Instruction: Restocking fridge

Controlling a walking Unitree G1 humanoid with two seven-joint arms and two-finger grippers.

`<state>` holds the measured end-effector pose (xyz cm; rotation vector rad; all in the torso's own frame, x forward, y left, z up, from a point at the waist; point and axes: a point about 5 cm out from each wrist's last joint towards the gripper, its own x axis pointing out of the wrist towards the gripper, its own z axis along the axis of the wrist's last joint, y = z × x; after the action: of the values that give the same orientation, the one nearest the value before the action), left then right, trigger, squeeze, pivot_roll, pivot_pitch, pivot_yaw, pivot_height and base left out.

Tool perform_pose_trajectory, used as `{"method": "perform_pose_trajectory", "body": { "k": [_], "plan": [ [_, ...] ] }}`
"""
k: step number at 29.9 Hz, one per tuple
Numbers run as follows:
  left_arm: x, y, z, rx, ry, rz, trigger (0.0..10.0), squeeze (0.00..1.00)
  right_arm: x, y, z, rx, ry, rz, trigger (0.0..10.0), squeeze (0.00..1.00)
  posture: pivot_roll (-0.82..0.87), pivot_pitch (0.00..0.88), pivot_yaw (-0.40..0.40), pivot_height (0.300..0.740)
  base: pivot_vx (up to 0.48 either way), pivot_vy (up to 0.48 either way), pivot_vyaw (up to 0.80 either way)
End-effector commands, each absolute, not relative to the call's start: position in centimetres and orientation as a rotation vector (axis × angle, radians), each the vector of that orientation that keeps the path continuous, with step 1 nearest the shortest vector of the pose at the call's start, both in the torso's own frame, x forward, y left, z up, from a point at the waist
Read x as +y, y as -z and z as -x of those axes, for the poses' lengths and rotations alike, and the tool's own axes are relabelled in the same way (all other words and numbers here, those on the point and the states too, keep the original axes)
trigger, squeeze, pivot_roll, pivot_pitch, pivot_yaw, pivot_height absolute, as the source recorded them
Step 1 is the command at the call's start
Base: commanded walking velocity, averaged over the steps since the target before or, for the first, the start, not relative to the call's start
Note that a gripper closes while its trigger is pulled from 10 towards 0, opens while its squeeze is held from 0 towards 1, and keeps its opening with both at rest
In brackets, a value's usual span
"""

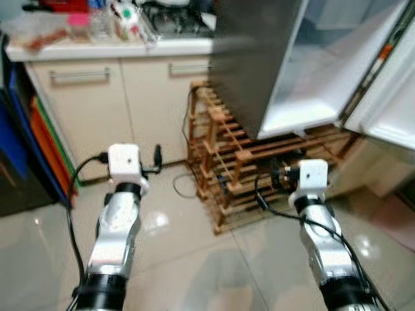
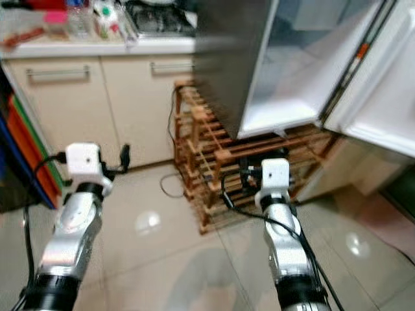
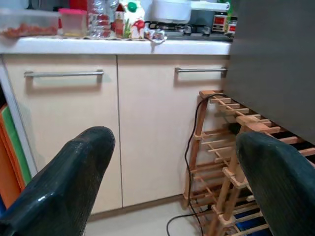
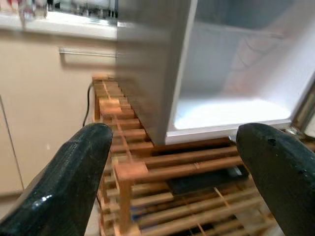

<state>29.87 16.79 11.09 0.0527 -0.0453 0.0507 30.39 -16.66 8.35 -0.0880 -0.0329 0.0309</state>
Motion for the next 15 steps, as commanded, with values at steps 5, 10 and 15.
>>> {"method": "perform_pose_trajectory", "body": {
  "k": [5, 10, 15],
  "plan": [
    [15.71, -11.60, -30.01, -0.064, -0.027, -0.075, 10.0, 0.00, -17.34, -7.65, -30.25, 0.001, -0.019, 0.086, 10.0, 0.00, -0.01, 0.000, -0.060, 0.740, 0.445, 0.000, 0.00],
    [15.65, -11.61, -30.12, -0.064, -0.030, -0.077, 10.0, 0.00, -17.10, -7.88, -30.46, -0.012, -0.041, 0.115, 10.0, 0.00, 0.00, 0.000, -0.066, 0.740, 0.445, 0.000, 0.12],
    [15.34, -12.08, -30.36, -0.087, -0.028, -0.087, 10.0, 0.00, -16.82, -8.41, -31.03, -0.028, -0.052, 0.112, 10.0, 0.00, 0.00, 0.000, -0.075, 0.740, 0.451, 0.000, 0.57]
  ]
}}
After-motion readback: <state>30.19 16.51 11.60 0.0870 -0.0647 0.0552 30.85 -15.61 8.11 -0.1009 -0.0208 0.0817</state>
